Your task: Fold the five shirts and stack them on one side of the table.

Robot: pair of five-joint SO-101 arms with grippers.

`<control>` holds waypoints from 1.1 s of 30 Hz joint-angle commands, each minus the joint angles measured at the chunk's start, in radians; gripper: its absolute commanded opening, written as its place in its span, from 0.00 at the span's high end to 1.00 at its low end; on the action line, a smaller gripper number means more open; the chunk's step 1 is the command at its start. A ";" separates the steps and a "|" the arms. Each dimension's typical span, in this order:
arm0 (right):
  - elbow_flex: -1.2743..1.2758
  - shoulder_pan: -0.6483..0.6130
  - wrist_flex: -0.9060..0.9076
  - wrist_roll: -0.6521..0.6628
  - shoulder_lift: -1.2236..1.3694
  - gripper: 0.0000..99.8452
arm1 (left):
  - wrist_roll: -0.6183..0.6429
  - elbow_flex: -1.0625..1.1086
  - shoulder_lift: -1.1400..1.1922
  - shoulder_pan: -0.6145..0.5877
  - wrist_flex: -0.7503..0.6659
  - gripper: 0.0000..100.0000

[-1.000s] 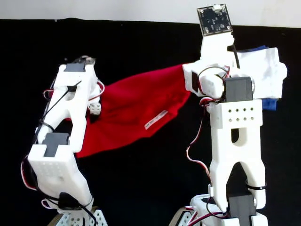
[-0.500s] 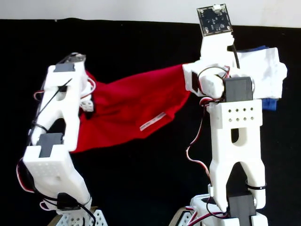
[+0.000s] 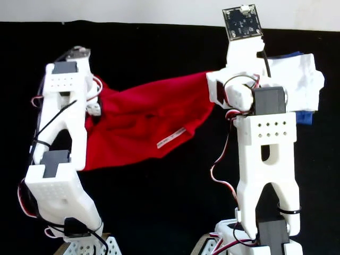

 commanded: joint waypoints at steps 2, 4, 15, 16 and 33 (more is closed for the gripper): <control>-0.002 0.012 0.002 0.011 -0.004 0.99 | -0.012 -0.068 -0.030 -0.008 0.017 0.88; -0.002 0.012 0.002 0.011 -0.004 0.99 | -0.012 -0.065 -0.013 -0.004 0.017 0.86; -0.002 0.012 0.021 0.006 -0.004 0.99 | 0.025 -0.203 0.194 -0.008 0.018 0.99; -0.002 0.012 0.031 0.006 -0.005 0.99 | 0.044 -0.220 0.194 -0.007 0.020 0.99; -0.117 0.133 -0.182 0.011 -0.087 0.99 | 0.058 -0.707 -0.200 -0.059 0.367 0.99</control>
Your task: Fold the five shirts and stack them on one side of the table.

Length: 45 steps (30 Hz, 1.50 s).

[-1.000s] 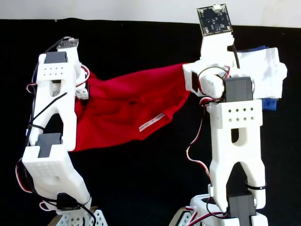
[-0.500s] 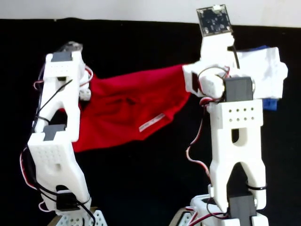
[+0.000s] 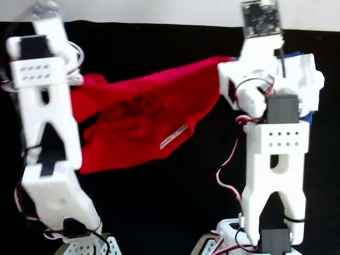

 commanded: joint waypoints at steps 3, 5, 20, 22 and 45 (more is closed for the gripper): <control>-0.231 0.065 -0.035 0.012 -0.027 0.99 | 0.003 -0.044 -0.288 -0.007 0.009 0.99; -0.338 0.065 0.013 0.012 -0.028 0.99 | 0.003 -0.044 -0.364 -0.005 0.009 0.99; -0.820 0.067 0.134 0.106 -0.027 0.99 | 0.003 -0.039 -0.654 -0.007 -0.034 0.99; -0.826 0.065 0.139 0.106 -0.028 0.99 | 0.003 -0.028 -0.653 -0.007 -0.037 0.99; -0.862 0.061 0.260 0.110 -0.326 0.99 | 0.009 0.004 -0.877 -0.002 -0.029 0.99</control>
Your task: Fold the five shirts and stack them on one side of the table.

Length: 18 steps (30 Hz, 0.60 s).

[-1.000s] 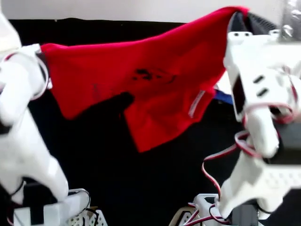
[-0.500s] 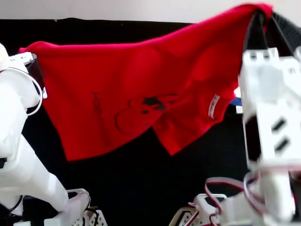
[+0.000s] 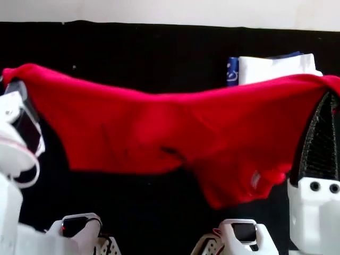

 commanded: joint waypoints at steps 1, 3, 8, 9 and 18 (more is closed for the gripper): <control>-0.007 0.008 -0.041 0.008 0.005 0.99 | 0.006 0.001 -0.015 -0.005 0.014 0.99; 0.004 0.008 -0.061 0.003 0.022 0.99 | 0.006 0.007 -0.015 -0.008 0.021 0.99; 0.140 -0.010 -0.114 0.003 0.142 0.99 | 0.000 0.223 -0.015 -0.010 0.011 0.99; 0.176 -0.030 -0.127 0.003 0.170 0.99 | 0.000 0.297 -0.010 -0.010 -0.011 0.99; 0.472 -0.147 -0.303 0.006 0.495 0.99 | 0.000 0.746 0.277 -0.024 -0.420 0.99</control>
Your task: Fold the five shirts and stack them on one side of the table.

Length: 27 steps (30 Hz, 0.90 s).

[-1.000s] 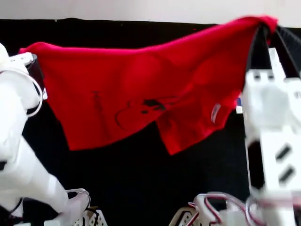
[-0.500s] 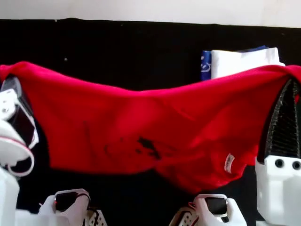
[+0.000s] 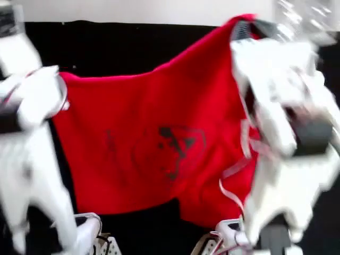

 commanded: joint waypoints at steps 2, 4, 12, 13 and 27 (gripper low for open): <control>0.044 -0.025 -0.133 0.008 0.176 0.99 | 0.000 -0.042 0.185 -0.036 -0.150 0.99; -0.002 -0.021 -0.176 0.008 0.251 0.99 | 0.000 -0.168 0.280 -0.050 -0.143 0.99; -0.291 -0.041 -0.183 0.008 0.507 0.99 | -0.055 -0.743 0.691 -0.084 0.015 0.99; -0.309 -0.042 -0.180 0.003 0.532 0.99 | -0.064 -0.789 0.739 -0.085 0.029 0.99; -0.321 -0.074 0.127 0.002 0.757 0.99 | -0.071 -1.050 1.136 -0.076 0.273 0.99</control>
